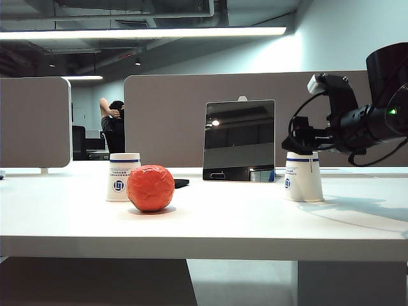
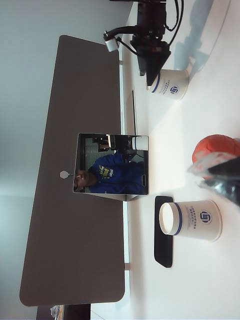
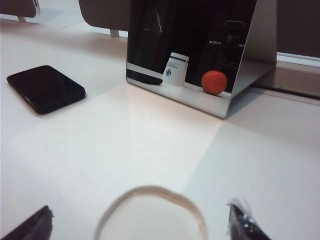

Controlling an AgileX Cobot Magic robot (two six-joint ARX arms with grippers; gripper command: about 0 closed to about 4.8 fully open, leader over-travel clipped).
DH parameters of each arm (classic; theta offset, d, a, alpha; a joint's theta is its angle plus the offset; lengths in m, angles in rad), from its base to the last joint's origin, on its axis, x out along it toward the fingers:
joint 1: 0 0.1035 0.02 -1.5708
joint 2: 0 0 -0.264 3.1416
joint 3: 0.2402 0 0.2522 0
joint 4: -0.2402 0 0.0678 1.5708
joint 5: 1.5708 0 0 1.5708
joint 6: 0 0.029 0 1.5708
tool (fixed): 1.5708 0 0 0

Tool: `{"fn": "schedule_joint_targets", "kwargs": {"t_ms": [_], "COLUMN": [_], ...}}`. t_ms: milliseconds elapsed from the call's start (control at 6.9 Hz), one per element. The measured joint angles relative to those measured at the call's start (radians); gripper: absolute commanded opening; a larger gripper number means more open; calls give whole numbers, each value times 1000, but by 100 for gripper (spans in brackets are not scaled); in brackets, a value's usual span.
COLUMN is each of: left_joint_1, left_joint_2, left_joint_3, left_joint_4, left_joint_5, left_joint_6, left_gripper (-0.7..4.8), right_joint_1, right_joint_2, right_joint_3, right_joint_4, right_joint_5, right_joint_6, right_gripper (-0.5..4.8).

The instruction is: Carefully pick up the cup on the right and stack it on top of the cup on the left.

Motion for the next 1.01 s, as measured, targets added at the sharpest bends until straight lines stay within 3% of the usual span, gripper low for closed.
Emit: {"fn": "schedule_joint_targets", "kwargs": {"t_ms": [1014], "left_joint_1": [0], "left_joint_2": [0], "left_joint_3": [0], "left_joint_4": [0], "left_joint_5": [0], "left_joint_6": [0], "left_gripper": [-5], "right_joint_1": [0], "right_joint_2": [57], "right_joint_3": [28], "right_joint_4": [-12], "right_joint_5": [22], "right_joint_6": [0], "right_gripper": [416]}}
